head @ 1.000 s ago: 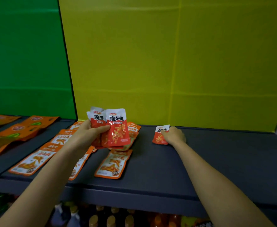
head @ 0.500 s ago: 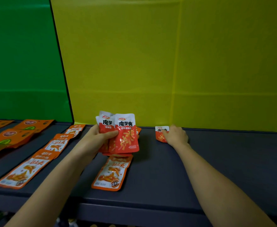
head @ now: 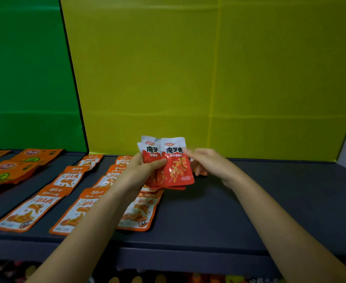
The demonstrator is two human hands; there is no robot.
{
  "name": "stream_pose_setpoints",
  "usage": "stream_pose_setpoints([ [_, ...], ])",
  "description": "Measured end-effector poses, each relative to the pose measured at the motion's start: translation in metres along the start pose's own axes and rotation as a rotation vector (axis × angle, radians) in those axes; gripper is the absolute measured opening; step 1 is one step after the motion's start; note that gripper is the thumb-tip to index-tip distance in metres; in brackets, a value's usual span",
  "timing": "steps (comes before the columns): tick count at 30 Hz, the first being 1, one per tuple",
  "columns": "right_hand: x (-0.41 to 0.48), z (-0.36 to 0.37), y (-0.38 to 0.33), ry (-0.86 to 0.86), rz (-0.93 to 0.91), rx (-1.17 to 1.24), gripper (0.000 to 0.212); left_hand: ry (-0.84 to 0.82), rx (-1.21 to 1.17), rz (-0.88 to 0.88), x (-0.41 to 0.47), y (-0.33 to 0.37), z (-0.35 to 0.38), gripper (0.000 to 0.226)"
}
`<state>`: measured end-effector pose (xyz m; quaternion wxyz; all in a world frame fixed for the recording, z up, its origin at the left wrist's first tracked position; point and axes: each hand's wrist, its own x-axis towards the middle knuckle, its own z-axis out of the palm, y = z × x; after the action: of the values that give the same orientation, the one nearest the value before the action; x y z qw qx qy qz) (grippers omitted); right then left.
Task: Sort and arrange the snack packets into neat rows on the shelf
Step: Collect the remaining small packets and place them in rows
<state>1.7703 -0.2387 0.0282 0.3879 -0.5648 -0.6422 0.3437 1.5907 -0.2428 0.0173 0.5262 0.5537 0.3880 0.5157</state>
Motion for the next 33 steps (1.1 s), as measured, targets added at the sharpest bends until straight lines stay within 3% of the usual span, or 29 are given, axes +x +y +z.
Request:
stream_pose_setpoints([
  [6, -0.029, -0.009, 0.014, 0.056, -0.045, 0.239, 0.007, -0.096, -0.064, -0.009, -0.01, -0.007, 0.027, 0.016],
  [9, -0.035, -0.023, 0.019, 0.098, -0.025, 0.307, 0.011, -0.105, -0.101, -0.031, -0.017, -0.009, 0.032, 0.023],
  [12, -0.034, -0.042, 0.023, 0.271, 0.001, 0.381, 0.01, -0.022, -0.143, -0.01, -0.017, -0.007, 0.019, 0.022],
  [16, -0.022, -0.041, 0.03, 0.346, 0.064, 0.19, 0.017, 0.098, -0.182, 0.016, -0.013, 0.002, -0.009, 0.03],
  [20, -0.008, -0.013, 0.045, 0.311, 0.136, 0.08, 0.024, 0.092, -0.201, -0.007, -0.017, 0.005, -0.017, 0.023],
  [27, -0.007, 0.0, 0.057, 0.347, 0.205, -0.072, 0.013, 0.06, -0.15, -0.046, -0.02, -0.006, -0.018, 0.016],
  [33, -0.011, 0.0, 0.056, 0.325, 0.219, -0.357, 0.028, 0.04, -0.127, -0.044, -0.02, -0.011, -0.015, 0.012],
])
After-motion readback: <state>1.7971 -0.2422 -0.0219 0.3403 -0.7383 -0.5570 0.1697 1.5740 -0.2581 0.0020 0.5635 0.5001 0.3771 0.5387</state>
